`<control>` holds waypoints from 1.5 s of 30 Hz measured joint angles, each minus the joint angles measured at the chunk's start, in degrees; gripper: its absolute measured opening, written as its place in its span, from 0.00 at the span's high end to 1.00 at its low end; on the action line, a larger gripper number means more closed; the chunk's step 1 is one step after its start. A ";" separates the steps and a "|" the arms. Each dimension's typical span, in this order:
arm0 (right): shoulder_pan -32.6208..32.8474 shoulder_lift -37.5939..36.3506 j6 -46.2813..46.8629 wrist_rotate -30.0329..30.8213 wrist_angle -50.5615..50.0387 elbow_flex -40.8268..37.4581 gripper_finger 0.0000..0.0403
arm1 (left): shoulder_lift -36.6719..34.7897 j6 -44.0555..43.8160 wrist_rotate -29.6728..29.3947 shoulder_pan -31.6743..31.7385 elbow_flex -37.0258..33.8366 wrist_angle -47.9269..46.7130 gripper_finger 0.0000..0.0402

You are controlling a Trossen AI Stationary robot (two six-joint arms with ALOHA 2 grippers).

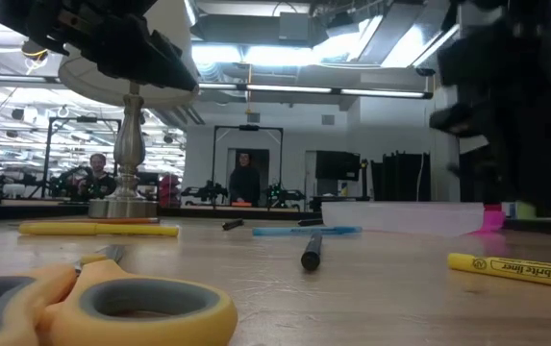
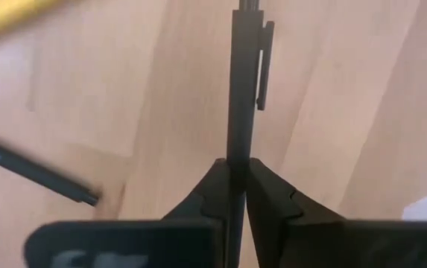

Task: Pick & place school supplies into a supply box
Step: Put the black pen into the pink supply box

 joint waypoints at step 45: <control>-14.71 -23.49 -12.06 0.13 49.11 -21.88 0.93 | 0.00 0.00 -0.30 -0.02 0.00 -0.31 0.99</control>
